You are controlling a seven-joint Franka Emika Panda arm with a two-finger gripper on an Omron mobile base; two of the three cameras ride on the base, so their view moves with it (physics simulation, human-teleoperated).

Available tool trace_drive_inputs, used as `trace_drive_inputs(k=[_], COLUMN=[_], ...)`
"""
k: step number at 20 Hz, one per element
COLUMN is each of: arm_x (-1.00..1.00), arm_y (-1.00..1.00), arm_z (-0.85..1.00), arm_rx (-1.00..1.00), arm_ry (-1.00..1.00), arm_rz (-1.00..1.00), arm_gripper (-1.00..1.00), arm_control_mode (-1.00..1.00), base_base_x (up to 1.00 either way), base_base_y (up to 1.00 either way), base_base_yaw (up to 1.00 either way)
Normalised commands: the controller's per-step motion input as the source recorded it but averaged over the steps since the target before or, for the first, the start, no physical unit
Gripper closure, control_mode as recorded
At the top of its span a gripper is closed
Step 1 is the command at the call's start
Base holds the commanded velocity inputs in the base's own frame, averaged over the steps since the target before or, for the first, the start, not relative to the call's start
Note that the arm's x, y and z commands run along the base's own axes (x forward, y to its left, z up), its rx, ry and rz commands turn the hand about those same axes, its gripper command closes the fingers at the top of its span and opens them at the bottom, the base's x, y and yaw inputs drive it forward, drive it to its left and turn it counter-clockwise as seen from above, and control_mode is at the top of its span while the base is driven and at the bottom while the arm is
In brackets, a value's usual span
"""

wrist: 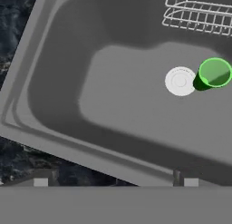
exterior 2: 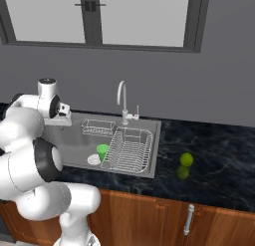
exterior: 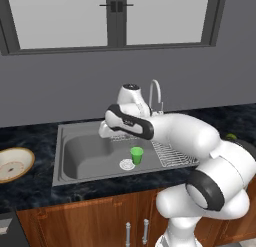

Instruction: Remove the lime and lime from the sink. Then move the bowl and cup from the counter to the sink for washing.

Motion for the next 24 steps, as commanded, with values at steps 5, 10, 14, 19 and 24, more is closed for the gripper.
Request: trace_drive_inputs(k=[5,10,14,19,24], arm_x=[-0.23,-0.20,-0.16,-0.07,0.00], arm_y=[0.31,0.35,0.40,0.41,0.44], arm_z=[0.20,0.18,0.03,0.00,0.00], arm_rx=[0.00,0.00,0.06,0.06,0.02], arm_ry=[0.05,0.04,0.02,0.01,0.00], arm_rz=[0.00,0.00,0.00,0.00,-0.01], arm_gripper=[-1.00,-1.00,-1.00,-1.00,-1.00], arm_control_mode=[-1.00,-1.00,-1.00,-1.00,-1.00], base_base_x=[0.00,0.00,0.00,0.00,0.00], base_base_y=[0.00,0.00,0.00,0.00,0.00], base_base_yaw=[0.00,0.00,0.00,0.00,0.00])
